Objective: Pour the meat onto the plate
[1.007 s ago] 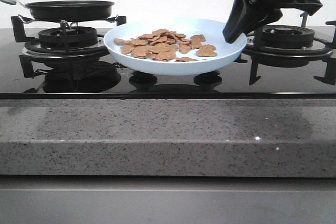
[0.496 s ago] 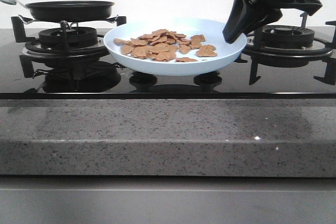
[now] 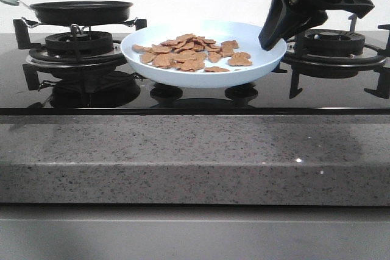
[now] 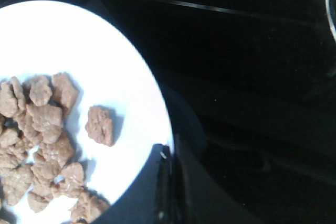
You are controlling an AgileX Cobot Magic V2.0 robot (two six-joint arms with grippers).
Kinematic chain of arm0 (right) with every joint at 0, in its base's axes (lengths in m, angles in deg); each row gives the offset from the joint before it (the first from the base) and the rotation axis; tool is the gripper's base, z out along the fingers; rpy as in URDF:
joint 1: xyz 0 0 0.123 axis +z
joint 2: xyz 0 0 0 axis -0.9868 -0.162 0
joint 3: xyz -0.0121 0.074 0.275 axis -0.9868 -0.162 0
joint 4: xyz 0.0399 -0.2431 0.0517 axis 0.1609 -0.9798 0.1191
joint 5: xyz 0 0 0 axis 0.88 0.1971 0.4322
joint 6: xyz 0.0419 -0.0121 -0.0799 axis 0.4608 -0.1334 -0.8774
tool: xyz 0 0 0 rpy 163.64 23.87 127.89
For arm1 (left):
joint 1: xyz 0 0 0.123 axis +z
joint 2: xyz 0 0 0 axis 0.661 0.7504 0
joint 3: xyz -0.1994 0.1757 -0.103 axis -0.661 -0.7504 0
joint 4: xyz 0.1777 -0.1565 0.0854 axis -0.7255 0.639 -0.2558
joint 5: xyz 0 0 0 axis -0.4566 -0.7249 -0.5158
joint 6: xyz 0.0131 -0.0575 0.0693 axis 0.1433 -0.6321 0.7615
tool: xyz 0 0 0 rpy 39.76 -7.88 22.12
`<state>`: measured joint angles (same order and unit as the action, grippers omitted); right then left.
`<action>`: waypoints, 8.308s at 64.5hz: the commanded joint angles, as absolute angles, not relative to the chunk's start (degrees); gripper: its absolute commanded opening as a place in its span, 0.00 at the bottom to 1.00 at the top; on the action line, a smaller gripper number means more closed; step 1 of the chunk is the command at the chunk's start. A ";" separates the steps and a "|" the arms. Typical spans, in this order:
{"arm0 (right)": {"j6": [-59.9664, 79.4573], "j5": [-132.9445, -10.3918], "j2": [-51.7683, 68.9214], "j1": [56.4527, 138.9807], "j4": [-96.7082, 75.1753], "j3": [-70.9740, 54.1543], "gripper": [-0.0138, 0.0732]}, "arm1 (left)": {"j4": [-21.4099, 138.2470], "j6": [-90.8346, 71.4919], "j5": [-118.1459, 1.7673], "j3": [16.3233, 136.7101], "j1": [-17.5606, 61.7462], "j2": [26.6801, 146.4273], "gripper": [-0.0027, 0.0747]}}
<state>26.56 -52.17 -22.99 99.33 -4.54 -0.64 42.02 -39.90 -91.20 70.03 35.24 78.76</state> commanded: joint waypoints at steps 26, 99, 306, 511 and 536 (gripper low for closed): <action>25.76 -53.75 -20.90 99.13 -4.94 0.28 0.04 | 42.60 -40.69 -88.02 70.36 34.77 75.70 0.74; 25.76 -38.98 -43.18 92.46 -5.90 39.41 0.04 | 42.63 -40.69 -88.02 70.36 34.77 75.70 0.74; 27.98 -30.62 29.76 92.74 -16.57 -20.59 0.03 | 38.22 -39.26 -82.82 67.12 34.54 71.17 0.01; 24.14 -78.64 66.54 82.66 -17.79 -62.66 0.03 | 37.08 -48.53 -39.63 18.62 38.55 27.78 0.01; 24.14 -86.77 68.59 83.98 -17.79 -70.04 0.03 | 37.08 -48.53 -39.63 18.62 38.55 27.80 0.01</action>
